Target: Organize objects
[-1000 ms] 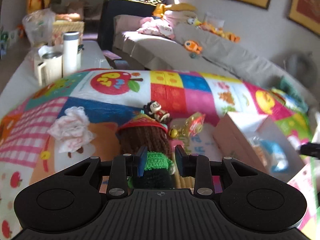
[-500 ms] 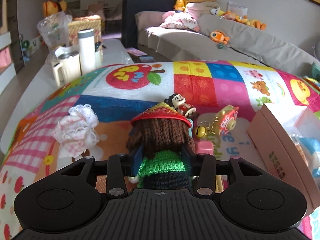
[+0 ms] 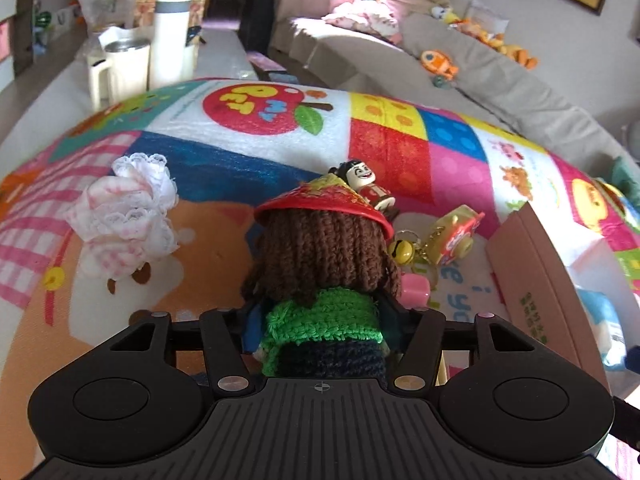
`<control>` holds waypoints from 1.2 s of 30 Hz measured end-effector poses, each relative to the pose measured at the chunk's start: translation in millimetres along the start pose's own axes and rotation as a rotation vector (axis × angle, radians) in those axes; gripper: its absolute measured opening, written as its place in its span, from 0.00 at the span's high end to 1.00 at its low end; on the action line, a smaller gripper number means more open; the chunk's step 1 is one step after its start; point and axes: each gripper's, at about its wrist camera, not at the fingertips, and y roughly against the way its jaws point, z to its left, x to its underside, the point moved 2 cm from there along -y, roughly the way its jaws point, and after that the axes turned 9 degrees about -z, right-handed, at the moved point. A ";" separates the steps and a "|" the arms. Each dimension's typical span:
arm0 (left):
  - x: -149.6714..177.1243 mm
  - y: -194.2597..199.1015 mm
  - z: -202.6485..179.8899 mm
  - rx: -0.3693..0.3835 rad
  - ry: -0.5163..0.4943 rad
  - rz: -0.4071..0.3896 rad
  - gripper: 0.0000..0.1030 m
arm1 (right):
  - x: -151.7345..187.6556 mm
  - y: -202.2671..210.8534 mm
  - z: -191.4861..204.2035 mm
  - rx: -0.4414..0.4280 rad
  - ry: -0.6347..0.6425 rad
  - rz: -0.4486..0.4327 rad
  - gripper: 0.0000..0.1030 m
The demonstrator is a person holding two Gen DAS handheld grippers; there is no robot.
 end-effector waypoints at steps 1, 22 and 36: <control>0.6 1.6 2.5 0.014 0.002 -0.003 0.43 | -0.2 2.4 3.4 -0.012 0.005 -0.009 0.17; 17.5 128.6 21.1 0.184 0.068 -0.126 0.48 | 9.7 -2.6 -34.7 -0.039 -0.170 0.043 0.12; 12.0 157.0 47.5 0.122 0.118 -0.202 0.48 | 38.9 5.0 125.1 -0.221 0.312 0.063 0.21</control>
